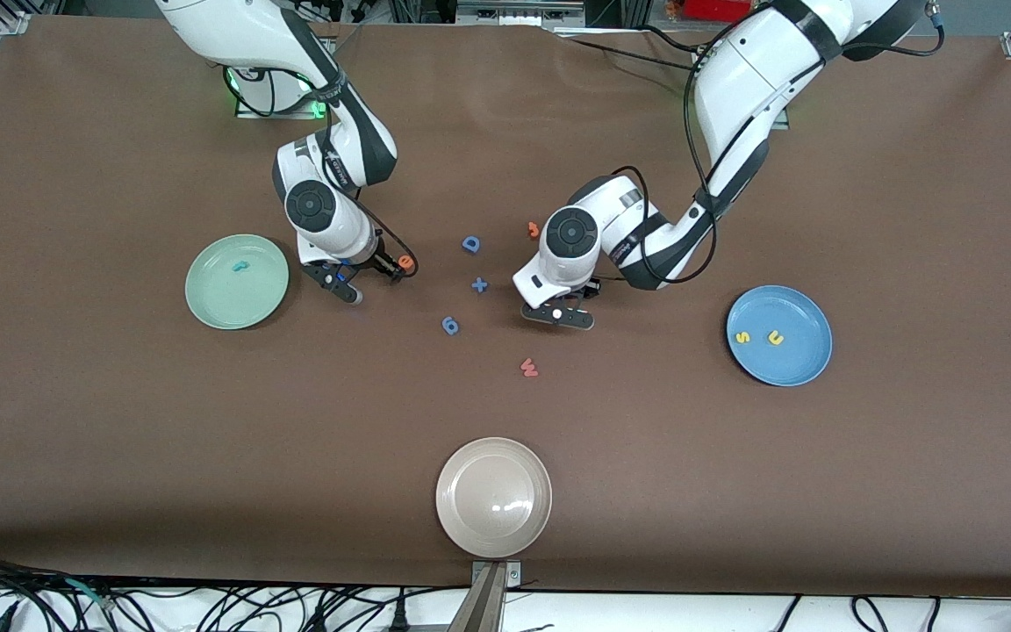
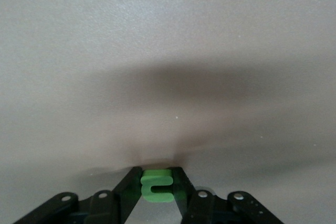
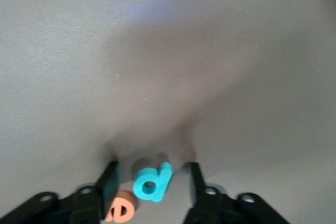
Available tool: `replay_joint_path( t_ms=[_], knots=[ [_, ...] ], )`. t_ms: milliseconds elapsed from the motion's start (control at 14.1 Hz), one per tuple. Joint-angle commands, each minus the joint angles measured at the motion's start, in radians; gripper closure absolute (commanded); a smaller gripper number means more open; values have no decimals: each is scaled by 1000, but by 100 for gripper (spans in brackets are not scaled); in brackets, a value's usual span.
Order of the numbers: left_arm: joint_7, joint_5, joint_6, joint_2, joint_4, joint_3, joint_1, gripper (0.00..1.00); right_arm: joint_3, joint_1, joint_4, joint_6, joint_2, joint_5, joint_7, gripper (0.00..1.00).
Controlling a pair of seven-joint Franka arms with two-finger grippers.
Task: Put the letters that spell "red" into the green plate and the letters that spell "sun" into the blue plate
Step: 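Grip the green u with the left gripper while the right gripper holds the d, then carry the green u and teal d to the blue and green plates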
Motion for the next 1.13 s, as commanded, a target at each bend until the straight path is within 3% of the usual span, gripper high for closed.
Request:
replay_joint_path(
  t_ms=[0,141,495,707,1060],
  knots=[
    [-9,35,-32,-12,6,5,6,100,0,6,1,3,6,-15,22,80],
    [-7,35,-77,-35,15,3,17,100,0,7,1,3,8,-15,23,87],
    [211,34,-234,-139,34,2,112,100,-3,4,8,-20,-8,-15,2,88],
    [432,34,-294,-173,34,2,210,100,-14,1,97,-185,-20,-17,-13,88],
    [765,35,-348,-185,22,5,400,100,-155,1,263,-523,-28,-17,-224,88]
  ],
)
